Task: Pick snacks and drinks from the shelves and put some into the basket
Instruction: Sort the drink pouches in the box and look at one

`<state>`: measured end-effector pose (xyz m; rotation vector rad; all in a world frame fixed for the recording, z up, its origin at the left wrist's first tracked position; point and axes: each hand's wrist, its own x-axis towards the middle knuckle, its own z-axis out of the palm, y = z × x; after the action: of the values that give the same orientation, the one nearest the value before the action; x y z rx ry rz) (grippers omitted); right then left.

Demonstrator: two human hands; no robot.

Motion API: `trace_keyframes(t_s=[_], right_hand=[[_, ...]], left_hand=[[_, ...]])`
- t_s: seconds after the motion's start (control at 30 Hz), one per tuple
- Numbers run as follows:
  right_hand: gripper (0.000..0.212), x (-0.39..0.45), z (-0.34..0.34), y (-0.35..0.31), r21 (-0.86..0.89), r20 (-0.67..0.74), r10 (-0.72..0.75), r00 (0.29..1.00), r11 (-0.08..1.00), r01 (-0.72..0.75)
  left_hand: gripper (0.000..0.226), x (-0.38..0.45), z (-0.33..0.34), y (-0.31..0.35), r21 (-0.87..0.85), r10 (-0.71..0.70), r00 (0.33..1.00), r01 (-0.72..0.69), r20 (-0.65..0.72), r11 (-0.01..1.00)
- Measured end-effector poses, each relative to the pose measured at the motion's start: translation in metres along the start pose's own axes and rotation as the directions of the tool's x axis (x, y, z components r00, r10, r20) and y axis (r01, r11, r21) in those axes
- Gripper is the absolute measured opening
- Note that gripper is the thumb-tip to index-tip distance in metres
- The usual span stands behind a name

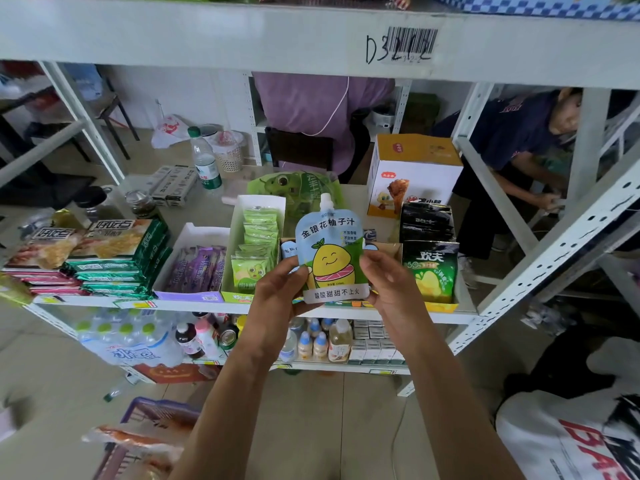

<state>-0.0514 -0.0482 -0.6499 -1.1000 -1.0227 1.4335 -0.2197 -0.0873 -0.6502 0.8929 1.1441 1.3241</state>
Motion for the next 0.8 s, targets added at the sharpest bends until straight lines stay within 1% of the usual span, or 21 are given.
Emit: trace_keyframes(t_s=[0.07, 0.13, 0.23, 0.27, 0.3, 0.33, 0.37, 0.4, 0.43, 0.47, 0.53, 0.6, 0.67, 0.73, 0.8], right_hand=[[0.012, -0.001, 0.001, 0.0, 0.022, 0.026, 0.025, 0.999, 0.999, -0.025], [0.017, -0.001, 0.002, 0.001, -0.023, 0.059, 0.008, 0.998, 1.0, -0.006], [0.027, -0.004, 0.004, 0.002, -0.083, 0.034, -0.078, 0.996, 0.993, 0.081], [0.022, -0.003, 0.004, 0.002, -0.107, 0.007, -0.11, 0.994, 0.988, 0.11], [0.011, -0.003, 0.003, 0.002, -0.123, -0.022, -0.143, 0.99, 0.983, 0.139], [0.007, -0.004, 0.004, 0.001, -0.133, -0.051, -0.174, 0.983, 0.977, 0.166], [0.014, -0.004, 0.005, 0.001, -0.156, -0.08, -0.212, 0.974, 0.968, 0.198], [0.018, -0.004, 0.005, 0.001, -0.194, -0.098, -0.25, 0.963, 0.954, 0.228], [0.018, -0.004, 0.006, 0.001, -0.233, -0.107, -0.291, 0.951, 0.937, 0.26], [0.017, -0.005, 0.008, 0.0, -0.259, -0.112, -0.321, 0.94, 0.923, 0.284], [0.014, -0.007, 0.012, -0.002, -0.276, -0.102, -0.352, 0.93, 0.909, 0.314], [0.013, -0.01, 0.015, -0.004, -0.282, -0.057, -0.377, 0.924, 0.894, 0.347], [0.012, -0.013, 0.016, -0.005, -0.311, -0.013, -0.402, 0.916, 0.872, 0.378], [0.018, -0.013, 0.015, -0.004, -0.357, 0.007, -0.421, 0.907, 0.846, 0.395], [0.018, -0.011, 0.013, -0.002, -0.385, -0.015, -0.419, 0.908, 0.841, 0.381]], left_hand=[[0.026, 0.0, 0.001, 0.0, 0.001, 0.01, 1.0, -0.01, -0.006, 1.0], [0.025, 0.0, 0.004, 0.0, 0.012, 0.026, 0.999, -0.026, -0.023, 1.0], [0.021, 0.001, 0.011, 0.0, 0.021, 0.057, 0.993, -0.055, -0.101, 0.998], [0.023, 0.003, 0.013, -0.001, 0.025, 0.079, 0.988, -0.077, -0.135, 0.997], [0.028, 0.004, 0.015, -0.002, 0.069, 0.129, 0.978, -0.119, -0.164, 0.991], [0.035, 0.006, 0.016, -0.004, 0.163, 0.196, 0.963, -0.167, -0.184, 0.972], [0.042, 0.006, 0.018, -0.006, 0.278, 0.261, 0.948, -0.205, -0.184, 0.939], [0.044, 0.006, 0.02, -0.008, 0.361, 0.315, 0.933, -0.238, -0.172, 0.902], [0.043, 0.006, 0.023, -0.01, 0.394, 0.346, 0.926, -0.265, -0.15, 0.88], [0.039, 0.005, 0.027, -0.011, 0.387, 0.351, 0.928, -0.28, -0.127, 0.878], [0.029, 0.003, 0.032, -0.012, 0.314, 0.298, 0.95, -0.255, -0.097, 0.915], [0.024, 0.001, 0.036, -0.007, 0.144, 0.2, 0.978, -0.188, -0.067, 0.971], [0.024, -0.001, 0.037, -0.003, 0.011, 0.137, 0.989, -0.136, -0.051, 0.991], [0.021, -0.002, 0.036, -0.002, -0.037, 0.095, 0.994, -0.097, -0.062, 0.995], [0.022, -0.002, 0.033, -0.004, -0.088, 0.036, 0.996, -0.043, -0.08, 0.995]])
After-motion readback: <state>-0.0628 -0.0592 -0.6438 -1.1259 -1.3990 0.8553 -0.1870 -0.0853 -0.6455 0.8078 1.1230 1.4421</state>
